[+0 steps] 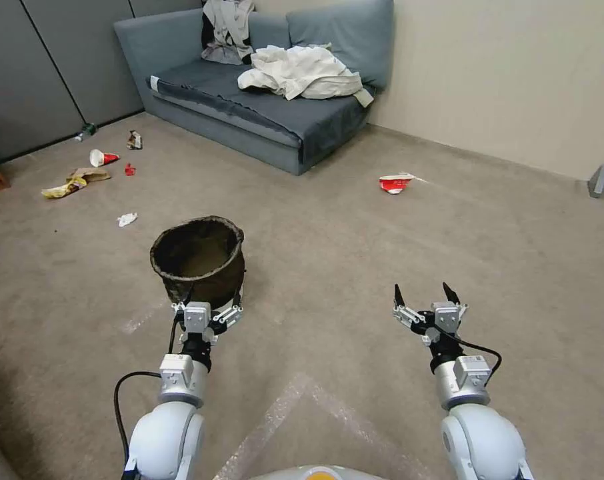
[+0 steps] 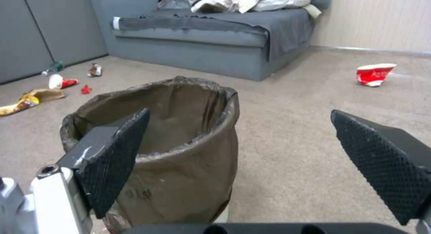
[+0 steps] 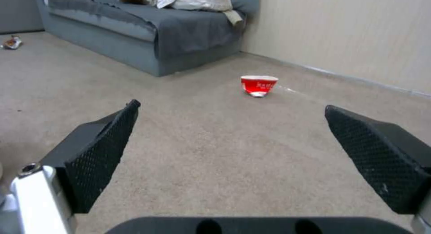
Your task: Pick up the trash can from the floor.
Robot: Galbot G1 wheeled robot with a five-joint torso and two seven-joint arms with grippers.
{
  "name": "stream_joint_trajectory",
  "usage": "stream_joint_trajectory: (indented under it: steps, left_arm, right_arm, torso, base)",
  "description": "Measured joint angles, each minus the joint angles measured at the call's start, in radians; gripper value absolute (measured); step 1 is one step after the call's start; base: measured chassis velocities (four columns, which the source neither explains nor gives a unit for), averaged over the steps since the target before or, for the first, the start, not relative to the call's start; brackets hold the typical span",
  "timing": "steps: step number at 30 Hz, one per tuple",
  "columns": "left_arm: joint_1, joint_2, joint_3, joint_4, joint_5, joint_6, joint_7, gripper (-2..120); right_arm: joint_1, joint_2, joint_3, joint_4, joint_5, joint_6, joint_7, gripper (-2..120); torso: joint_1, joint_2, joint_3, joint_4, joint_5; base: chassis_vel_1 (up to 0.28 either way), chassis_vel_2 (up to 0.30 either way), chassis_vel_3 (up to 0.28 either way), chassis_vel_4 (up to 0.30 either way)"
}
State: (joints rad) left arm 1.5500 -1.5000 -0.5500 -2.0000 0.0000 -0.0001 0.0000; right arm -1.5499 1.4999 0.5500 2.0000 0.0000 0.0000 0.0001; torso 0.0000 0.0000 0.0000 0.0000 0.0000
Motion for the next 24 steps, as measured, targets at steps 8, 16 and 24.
stream_joint_trajectory:
  steps: [8, 16, 24]
  left_arm:
    - [0.007, 0.002, -0.001, -0.006, -0.001, 0.000, -0.002, 100]
    - [0.145, 0.052, -0.039, -0.201, -0.044, -0.028, -0.046, 100]
    - [0.290, 0.105, -0.078, -0.403, -0.090, -0.057, -0.095, 100]
  right_arm:
    - [-0.003, 0.000, 0.000, 0.002, 0.000, 0.000, 0.000, 100]
    - [-0.109, 0.015, -0.006, 0.170, 0.040, 0.004, 0.033, 100]
    - [-0.238, 0.026, -0.016, 0.373, 0.096, 0.014, 0.070, 100]
  torso:
    - [0.000, 0.000, 0.000, -0.0002, -0.0003]
    - [0.000, 0.000, 0.000, 0.0000, -0.0001]
    - [0.000, 0.000, 0.000, -0.0006, -0.0006]
  base:
    - [0.000, 0.000, 0.000, 0.000]
    - [0.000, 0.000, 0.000, 0.000]
    - [0.000, 0.000, 0.000, 0.000]
